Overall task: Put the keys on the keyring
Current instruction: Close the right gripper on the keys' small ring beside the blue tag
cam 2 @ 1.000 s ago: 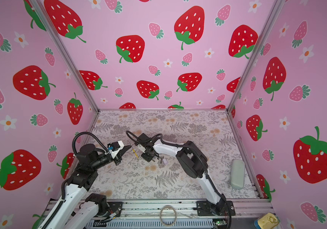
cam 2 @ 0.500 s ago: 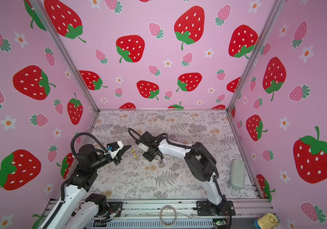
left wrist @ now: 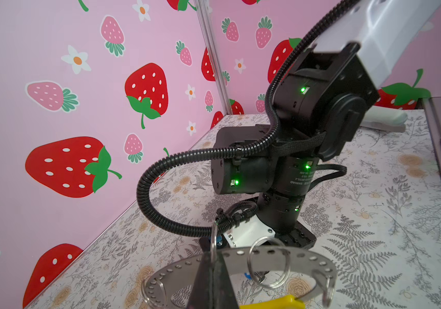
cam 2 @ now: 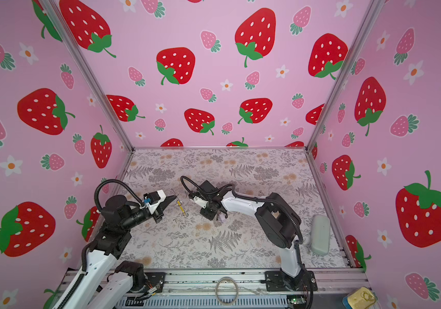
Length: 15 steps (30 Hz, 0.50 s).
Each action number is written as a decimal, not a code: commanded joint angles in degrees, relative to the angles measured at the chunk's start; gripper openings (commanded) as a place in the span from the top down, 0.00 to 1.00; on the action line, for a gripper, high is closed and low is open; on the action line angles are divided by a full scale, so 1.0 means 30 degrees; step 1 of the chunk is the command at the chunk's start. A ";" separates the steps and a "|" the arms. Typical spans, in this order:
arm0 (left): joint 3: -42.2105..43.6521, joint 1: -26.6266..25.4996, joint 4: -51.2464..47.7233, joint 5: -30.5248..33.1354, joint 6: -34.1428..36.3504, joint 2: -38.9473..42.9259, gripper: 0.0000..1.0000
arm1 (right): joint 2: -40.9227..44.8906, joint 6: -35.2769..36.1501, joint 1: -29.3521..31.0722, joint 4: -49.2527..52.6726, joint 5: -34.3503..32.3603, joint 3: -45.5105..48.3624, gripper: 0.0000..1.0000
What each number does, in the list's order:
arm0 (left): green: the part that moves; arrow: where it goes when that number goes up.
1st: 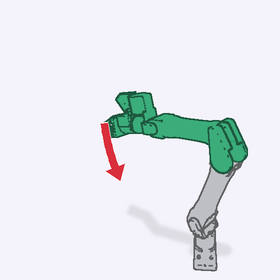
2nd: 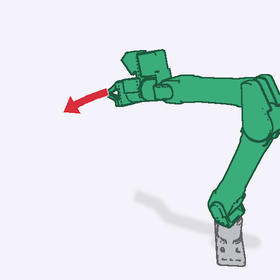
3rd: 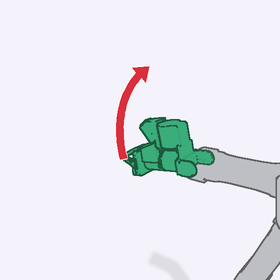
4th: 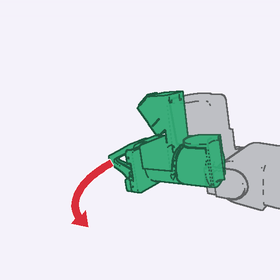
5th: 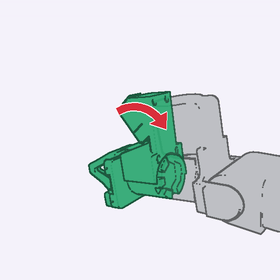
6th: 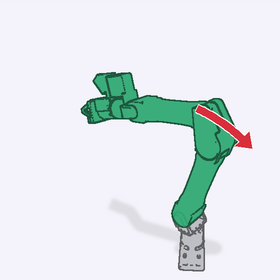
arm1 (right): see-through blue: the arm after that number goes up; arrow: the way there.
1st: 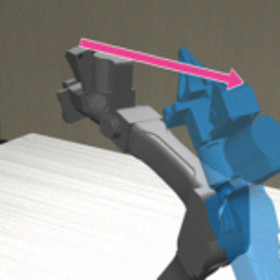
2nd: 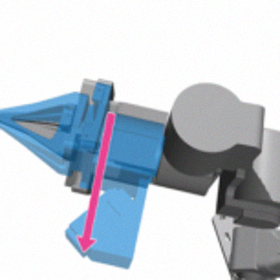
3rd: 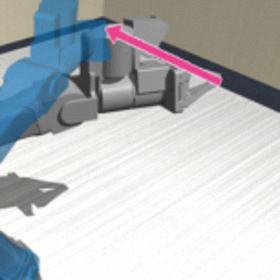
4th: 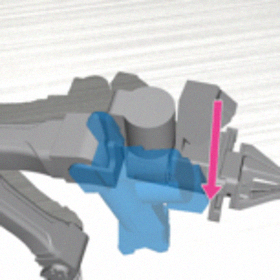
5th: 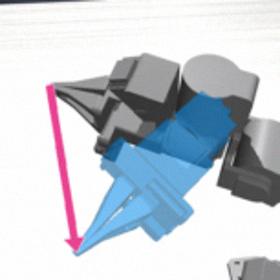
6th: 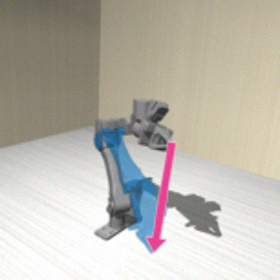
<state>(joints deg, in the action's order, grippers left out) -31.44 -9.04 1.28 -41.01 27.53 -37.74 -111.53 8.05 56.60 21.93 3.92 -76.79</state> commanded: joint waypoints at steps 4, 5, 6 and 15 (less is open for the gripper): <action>0.0109 0.0084 0.0495 -0.0215 0.0103 0.0204 1.00 | -0.0133 0.1666 0.0279 -0.1531 -0.0626 0.0256 0.70; 0.0137 0.0116 0.0502 -0.0176 0.0081 0.0215 1.00 | -0.0246 0.1774 0.0265 -0.1568 -0.0719 0.0213 0.70; 0.0139 0.0089 0.0483 -0.0175 0.0079 0.0215 1.00 | -0.0331 0.1946 0.0265 -0.1554 -0.0700 0.0172 0.70; 0.0197 0.0112 0.0464 -0.0069 0.0155 0.0266 1.00 | -0.1319 0.2984 0.0294 -0.0591 0.0548 -0.0589 0.69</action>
<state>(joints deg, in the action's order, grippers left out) -31.31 -9.04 1.30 -40.95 27.55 -37.74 -113.89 14.76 57.04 18.02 3.55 -76.93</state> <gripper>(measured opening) 0.044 0.307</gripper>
